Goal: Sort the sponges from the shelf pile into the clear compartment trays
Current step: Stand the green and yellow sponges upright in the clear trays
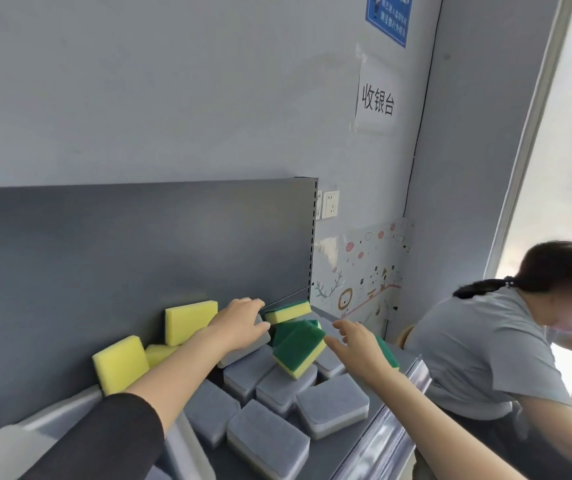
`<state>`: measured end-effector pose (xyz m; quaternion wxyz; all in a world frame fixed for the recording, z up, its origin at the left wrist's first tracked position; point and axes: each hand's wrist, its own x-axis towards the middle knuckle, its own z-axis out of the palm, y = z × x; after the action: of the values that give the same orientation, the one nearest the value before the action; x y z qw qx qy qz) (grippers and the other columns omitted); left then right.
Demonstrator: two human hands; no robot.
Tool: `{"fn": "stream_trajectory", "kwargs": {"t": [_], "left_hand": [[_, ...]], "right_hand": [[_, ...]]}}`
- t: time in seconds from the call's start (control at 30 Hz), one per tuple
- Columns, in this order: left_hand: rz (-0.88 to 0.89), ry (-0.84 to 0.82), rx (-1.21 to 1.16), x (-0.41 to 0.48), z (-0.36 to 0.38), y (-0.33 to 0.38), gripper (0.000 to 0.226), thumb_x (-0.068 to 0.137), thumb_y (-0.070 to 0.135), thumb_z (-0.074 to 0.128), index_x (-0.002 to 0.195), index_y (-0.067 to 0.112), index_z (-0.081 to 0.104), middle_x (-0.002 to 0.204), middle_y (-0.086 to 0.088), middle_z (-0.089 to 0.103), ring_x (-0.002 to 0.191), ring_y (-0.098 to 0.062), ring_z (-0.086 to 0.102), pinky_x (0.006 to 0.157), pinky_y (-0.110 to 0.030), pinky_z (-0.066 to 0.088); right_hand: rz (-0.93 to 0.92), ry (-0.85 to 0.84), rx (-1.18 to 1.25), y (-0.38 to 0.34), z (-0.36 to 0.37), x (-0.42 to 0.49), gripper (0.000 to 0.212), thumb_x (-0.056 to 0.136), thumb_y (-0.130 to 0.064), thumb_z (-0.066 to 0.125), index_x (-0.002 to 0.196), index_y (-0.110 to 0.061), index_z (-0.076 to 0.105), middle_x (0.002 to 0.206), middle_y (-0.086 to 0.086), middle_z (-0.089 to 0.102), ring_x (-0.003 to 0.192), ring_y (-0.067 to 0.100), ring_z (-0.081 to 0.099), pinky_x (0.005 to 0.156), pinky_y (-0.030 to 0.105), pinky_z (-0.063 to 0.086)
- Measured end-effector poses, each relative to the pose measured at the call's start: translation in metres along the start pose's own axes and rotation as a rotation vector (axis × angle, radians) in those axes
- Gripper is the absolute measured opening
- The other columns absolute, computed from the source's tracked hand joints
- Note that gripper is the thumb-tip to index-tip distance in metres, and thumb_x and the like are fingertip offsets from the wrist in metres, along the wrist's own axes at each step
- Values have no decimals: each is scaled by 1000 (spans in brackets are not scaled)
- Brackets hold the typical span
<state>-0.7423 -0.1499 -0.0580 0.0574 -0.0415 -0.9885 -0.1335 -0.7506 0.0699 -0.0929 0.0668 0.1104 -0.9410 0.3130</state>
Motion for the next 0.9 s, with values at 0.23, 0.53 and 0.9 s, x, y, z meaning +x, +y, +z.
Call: {"fn": "stream_trajectory", "kwargs": {"t": [0.23,0.53,0.9], "left_hand": [[-18,-15,-35,47,12,7,50,95,31,46,140,14,36,142,-6,43,130,-22,41,102,-37,39],[160,-138,-53,87,33,33,55,88,28,57,140,20,39,140,-1,45,131,-17,37,107,-35,34],[223,-452,193,102,52,59,84,77,30,70,146,25,24,149,1,33,136,-20,33,107,-32,34]], "right_hand": [[76,-121,86,8,27,37,47,93,-37,48,126,-4,47,117,12,61,109,25,56,91,35,46],[123,9,477,37,-21,58,7,83,-16,57,86,-14,63,73,6,62,63,16,54,57,27,44],[157,64,455,79,-36,54,5,86,-19,57,91,-18,60,86,5,62,80,19,57,69,31,47]]}}
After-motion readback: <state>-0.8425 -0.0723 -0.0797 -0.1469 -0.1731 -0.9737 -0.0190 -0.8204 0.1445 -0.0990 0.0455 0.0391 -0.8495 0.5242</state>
